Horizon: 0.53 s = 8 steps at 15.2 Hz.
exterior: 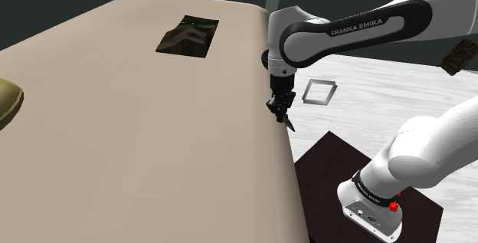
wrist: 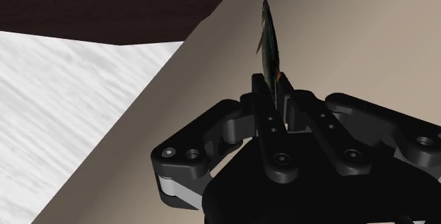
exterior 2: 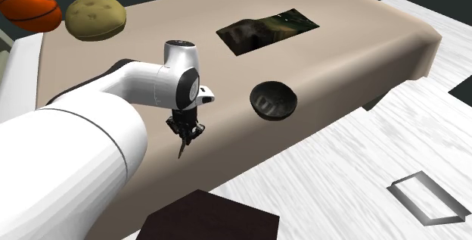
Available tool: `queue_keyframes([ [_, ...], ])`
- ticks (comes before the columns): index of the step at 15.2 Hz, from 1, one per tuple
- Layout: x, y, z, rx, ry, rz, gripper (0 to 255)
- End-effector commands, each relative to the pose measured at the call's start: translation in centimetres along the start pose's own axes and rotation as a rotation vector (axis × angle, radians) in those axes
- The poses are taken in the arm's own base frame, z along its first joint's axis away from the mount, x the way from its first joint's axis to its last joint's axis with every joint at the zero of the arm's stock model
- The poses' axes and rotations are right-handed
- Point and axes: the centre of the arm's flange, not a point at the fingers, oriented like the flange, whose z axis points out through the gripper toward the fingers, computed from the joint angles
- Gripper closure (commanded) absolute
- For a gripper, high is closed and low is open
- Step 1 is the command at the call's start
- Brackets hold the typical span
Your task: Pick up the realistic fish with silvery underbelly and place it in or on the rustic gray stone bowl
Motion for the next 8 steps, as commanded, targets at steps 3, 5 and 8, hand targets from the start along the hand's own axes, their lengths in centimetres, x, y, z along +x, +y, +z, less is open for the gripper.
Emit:
queue_keyframes([
  [3,0.0,-0.1,0.2,0.000,-0.005,-0.002,255],
  [5,-0.3,-0.1,-0.8,0.000,-0.005,-0.002,255],
  [8,-0.8,-0.2,-2.3,0.000,-0.005,-0.002,255],
])
